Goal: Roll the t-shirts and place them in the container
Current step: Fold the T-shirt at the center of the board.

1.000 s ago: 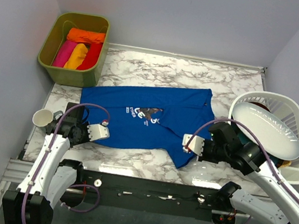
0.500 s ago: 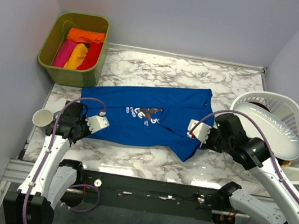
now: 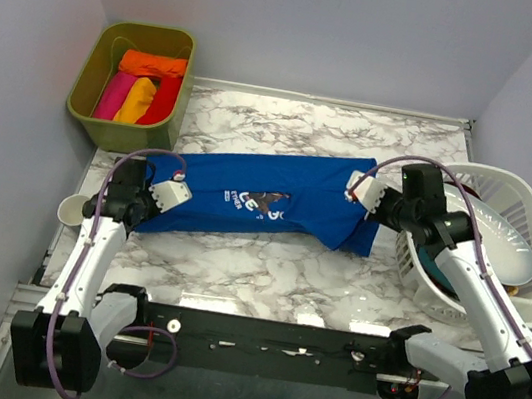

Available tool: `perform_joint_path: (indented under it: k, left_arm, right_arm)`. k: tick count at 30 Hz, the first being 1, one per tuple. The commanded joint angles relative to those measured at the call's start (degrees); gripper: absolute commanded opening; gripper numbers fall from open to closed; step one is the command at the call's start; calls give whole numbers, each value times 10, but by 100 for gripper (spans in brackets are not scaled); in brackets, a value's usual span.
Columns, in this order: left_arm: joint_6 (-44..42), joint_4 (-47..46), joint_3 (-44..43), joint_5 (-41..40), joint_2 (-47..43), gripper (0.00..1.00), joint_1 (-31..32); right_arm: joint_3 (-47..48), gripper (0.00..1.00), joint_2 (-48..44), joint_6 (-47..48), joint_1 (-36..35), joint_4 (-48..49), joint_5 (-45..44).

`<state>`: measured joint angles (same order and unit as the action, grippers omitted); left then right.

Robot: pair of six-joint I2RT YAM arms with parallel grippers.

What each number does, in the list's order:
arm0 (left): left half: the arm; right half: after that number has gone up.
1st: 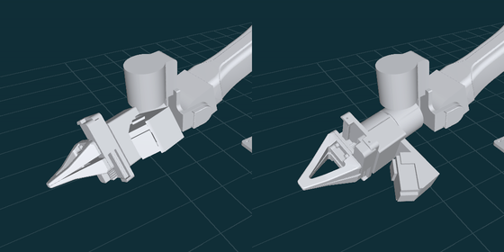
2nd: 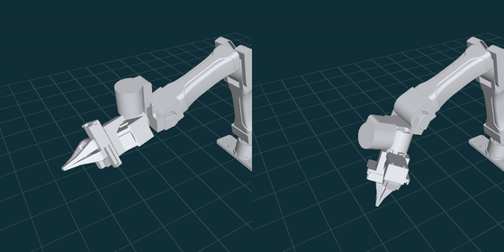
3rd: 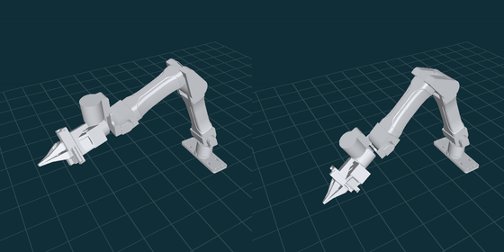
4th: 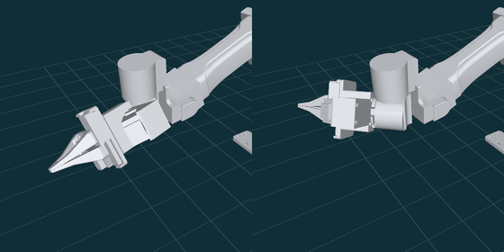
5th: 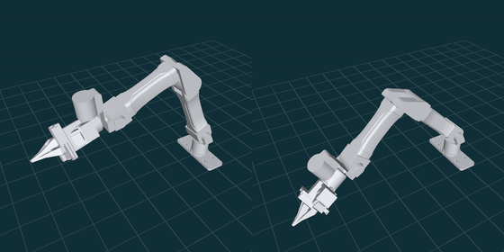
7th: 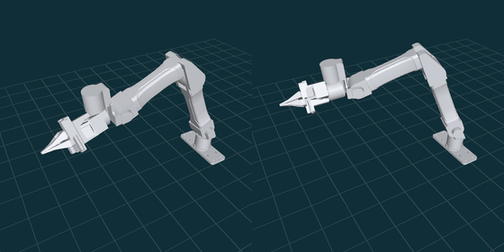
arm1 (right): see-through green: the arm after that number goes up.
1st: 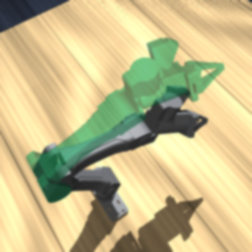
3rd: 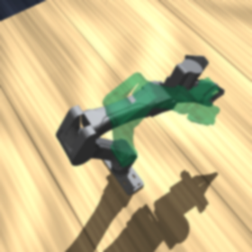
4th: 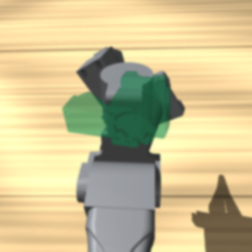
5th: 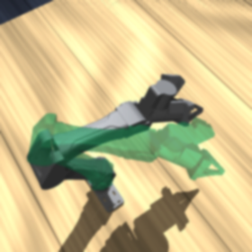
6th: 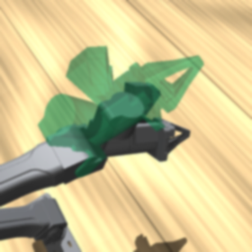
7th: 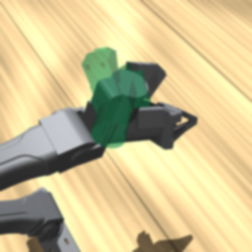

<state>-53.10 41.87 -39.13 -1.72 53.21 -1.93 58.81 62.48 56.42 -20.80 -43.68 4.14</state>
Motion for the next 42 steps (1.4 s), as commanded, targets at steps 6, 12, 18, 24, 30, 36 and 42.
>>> perform_joint_path:
  k: [6, 12, 18, 24, 30, 36, 42]
  left_arm:
    - [-20, -77, -79, 16, 139, 0, -67]
    - [-18, -76, -122, 45, 188, 0, -72]
    - [-55, -64, -133, 49, 225, 0, -75]
    - [-63, -68, -152, 54, 265, 0, -79]
    - [-46, -84, -179, 65, 310, 0, -79]
    - [-47, -87, -184, 64, 333, 1, -78]
    - [-58, -73, -183, 67, 339, 2, -78]
  right_arm:
    - [91, 0, 96, 22, 8, 44, 9]
    - [110, 1, 159, 53, 8, 59, 19]
    - [157, 1, 218, 61, 13, 45, 21]
    - [183, 0, 255, 105, 23, 23, 19]
    - [225, 1, 305, 134, 42, -1, 4]
    - [256, 0, 331, 158, 51, -39, 10]
    - [271, 0, 346, 180, 53, -88, 14]
